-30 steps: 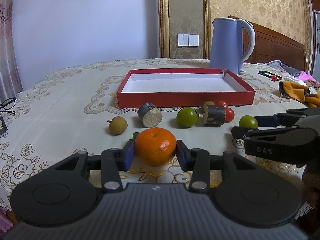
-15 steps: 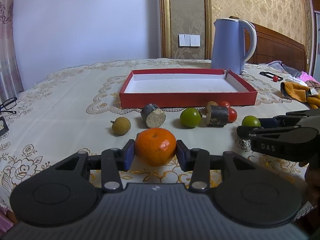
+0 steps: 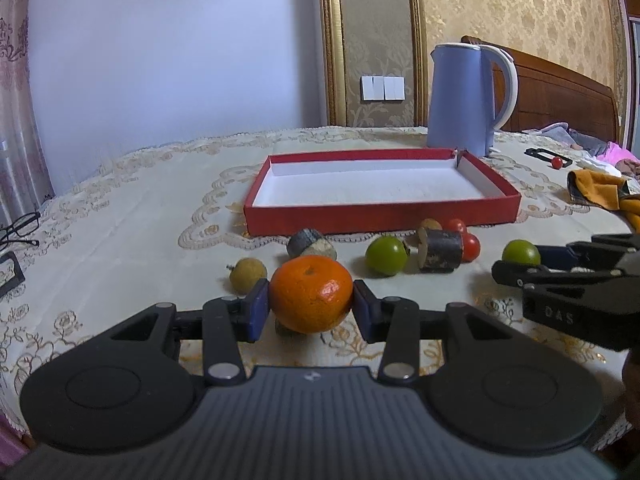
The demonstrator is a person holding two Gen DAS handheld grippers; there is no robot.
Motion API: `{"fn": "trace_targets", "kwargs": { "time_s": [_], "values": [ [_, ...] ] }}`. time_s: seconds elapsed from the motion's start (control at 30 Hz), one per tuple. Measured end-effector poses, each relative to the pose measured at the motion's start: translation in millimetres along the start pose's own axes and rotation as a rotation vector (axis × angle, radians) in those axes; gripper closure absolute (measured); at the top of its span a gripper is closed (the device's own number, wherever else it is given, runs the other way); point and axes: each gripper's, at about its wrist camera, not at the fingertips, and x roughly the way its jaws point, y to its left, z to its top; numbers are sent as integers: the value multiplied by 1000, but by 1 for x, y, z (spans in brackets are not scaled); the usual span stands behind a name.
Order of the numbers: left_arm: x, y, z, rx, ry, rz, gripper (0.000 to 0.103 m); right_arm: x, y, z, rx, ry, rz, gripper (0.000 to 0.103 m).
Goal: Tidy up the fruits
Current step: 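Carry the orange with the left gripper and the tomato with the right gripper toward the tray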
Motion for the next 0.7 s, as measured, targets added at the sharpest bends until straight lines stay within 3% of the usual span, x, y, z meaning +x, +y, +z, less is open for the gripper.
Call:
{"fn": "trace_targets", "kwargs": {
  "time_s": [0.7],
  "values": [
    [40, 11, 51, 12, -23, 72, 63, -15, 0, 2, 16, -55, 15, 69]
  ]
}}
